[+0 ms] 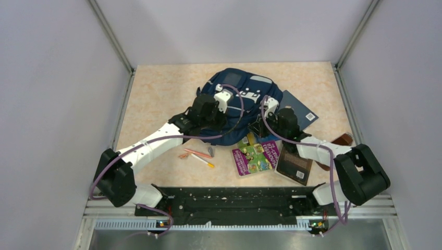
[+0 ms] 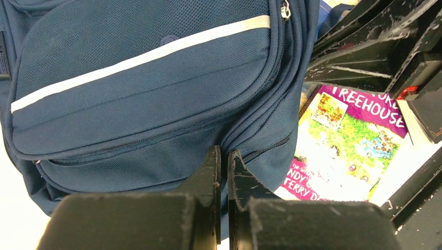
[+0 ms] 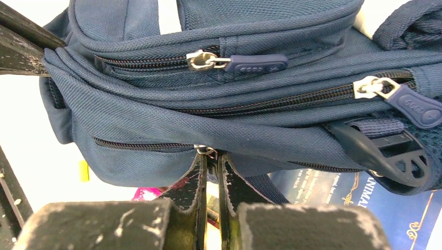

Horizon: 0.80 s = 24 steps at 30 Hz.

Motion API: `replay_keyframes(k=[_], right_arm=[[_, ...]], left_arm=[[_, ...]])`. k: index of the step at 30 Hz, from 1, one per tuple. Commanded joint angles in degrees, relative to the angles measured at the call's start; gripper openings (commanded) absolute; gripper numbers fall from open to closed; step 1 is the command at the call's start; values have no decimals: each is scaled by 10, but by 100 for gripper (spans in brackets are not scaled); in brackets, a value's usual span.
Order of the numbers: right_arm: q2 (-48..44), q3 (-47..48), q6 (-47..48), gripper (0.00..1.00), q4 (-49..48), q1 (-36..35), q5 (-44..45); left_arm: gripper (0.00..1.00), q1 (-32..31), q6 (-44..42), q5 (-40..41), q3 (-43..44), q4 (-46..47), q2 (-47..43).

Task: Pack the student bag
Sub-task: Unzip the student bag at the center of the board.

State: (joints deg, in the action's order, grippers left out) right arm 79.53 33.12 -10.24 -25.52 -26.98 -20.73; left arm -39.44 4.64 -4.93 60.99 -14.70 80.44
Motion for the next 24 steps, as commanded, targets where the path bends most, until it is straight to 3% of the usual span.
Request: replay_keyframes(k=[1,8,24], right_arm=[[-13,40,7,0,29,-35,50],[-24,64,-28,0,104,-70,88],[-38,123,-88,0,152,-177,99]], left_arm=[[0,2,28,-12,36,41,-27],[0,2,43,-23,42,34,-14],[0,2,45,0,48,23,-7]])
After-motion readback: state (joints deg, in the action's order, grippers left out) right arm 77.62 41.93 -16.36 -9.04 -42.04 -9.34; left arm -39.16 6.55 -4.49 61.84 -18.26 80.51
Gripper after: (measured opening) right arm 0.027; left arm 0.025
